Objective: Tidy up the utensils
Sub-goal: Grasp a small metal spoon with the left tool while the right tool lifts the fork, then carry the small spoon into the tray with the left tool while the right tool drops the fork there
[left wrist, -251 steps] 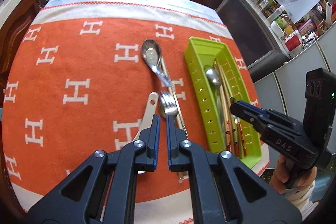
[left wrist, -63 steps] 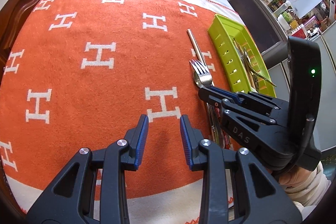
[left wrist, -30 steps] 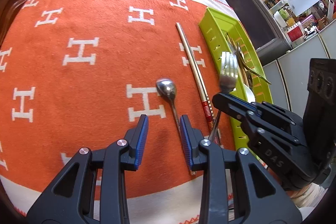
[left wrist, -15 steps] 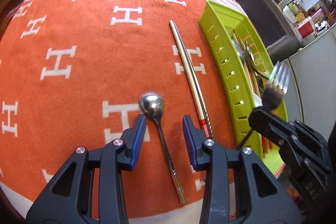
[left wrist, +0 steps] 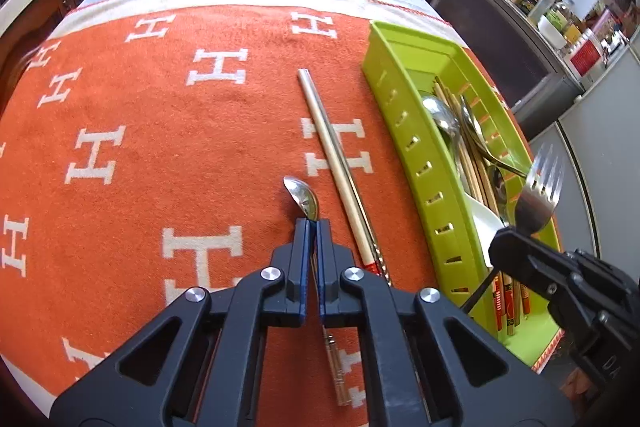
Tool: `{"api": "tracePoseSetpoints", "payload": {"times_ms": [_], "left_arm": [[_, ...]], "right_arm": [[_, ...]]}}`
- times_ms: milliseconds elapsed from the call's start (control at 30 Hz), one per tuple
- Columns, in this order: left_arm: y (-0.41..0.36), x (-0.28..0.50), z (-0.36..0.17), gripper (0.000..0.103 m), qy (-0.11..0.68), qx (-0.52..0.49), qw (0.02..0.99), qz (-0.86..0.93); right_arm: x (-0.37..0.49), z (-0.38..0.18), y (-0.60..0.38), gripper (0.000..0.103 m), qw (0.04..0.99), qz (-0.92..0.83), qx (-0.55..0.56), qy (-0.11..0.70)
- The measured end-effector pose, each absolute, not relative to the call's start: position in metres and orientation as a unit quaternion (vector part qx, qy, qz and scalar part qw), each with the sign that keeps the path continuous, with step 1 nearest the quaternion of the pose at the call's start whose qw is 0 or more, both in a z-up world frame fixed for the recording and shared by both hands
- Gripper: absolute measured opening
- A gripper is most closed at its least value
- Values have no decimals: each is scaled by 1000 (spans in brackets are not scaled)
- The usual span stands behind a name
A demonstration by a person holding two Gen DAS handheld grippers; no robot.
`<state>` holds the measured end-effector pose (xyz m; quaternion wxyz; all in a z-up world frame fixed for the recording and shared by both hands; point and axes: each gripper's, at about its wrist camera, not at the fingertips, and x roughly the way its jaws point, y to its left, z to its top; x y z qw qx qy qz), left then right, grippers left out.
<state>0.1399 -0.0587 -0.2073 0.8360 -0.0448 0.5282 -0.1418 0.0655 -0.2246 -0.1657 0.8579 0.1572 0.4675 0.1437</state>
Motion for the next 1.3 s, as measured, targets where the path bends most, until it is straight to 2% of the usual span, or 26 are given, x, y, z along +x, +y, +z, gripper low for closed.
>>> {"api": "tracePoseSetpoints", "payload": {"times_ms": [367,667,933,1100,1300], "left_arm": [[-61,136,-205,0,533,-30,833,-148],[-50,114,-147,0,496,-53,845,-192],[-89,100,-100,0,467,-33,846,-255],[-121,103,-102,0,471,-19,840,-268],[-145,121,-140,0,511,-8,819,-260]], "right_arm": [[55,-154,-231,2,864,147,171,451],[33,-117,-265,2,876,141,200,416],[11,-78,-290,2,893,88,147,417],[5,-76,-295,2,892,64,109,435],[18,-102,-284,2,875,57,50,479]]}}
